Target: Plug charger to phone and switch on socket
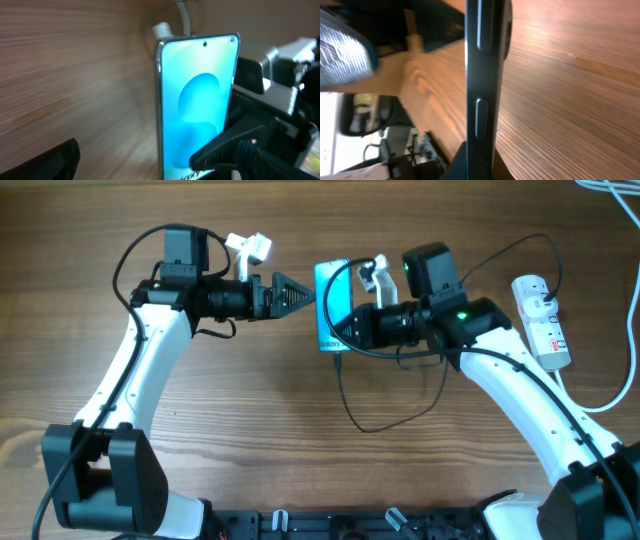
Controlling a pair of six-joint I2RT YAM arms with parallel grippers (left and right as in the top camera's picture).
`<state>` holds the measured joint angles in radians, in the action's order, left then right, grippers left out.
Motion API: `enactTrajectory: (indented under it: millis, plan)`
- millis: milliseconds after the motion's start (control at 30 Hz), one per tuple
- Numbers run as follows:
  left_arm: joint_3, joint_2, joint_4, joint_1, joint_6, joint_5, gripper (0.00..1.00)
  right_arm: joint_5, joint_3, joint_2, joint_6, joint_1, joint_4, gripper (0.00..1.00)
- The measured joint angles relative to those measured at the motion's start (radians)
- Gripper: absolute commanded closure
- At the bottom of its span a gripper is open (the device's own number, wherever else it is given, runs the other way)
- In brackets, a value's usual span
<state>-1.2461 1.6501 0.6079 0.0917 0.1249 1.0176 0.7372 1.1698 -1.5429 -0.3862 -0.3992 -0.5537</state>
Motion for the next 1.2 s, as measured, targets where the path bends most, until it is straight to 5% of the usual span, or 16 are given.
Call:
enactTrajectory:
  millis: [233,400,733,1200]
  plan:
    - [0.000,0.000,0.138,-0.009,0.124,-0.472,0.00,-0.067,-0.106,-0.061,-0.002,0.000,0.091,0.96]
    - [0.000,0.000,0.159,-0.010,0.157,-0.639,0.00,-0.078,-0.140,-0.169,-0.009,0.000,0.142,0.96]
    - [0.000,0.000,0.159,-0.010,0.170,-0.705,0.00,-0.063,-0.142,-0.365,-0.008,0.001,0.237,0.96]
    - [0.000,0.000,0.159,-0.010,0.170,-0.707,0.00,-0.032,-0.140,-0.385,0.019,0.002,0.229,0.96]
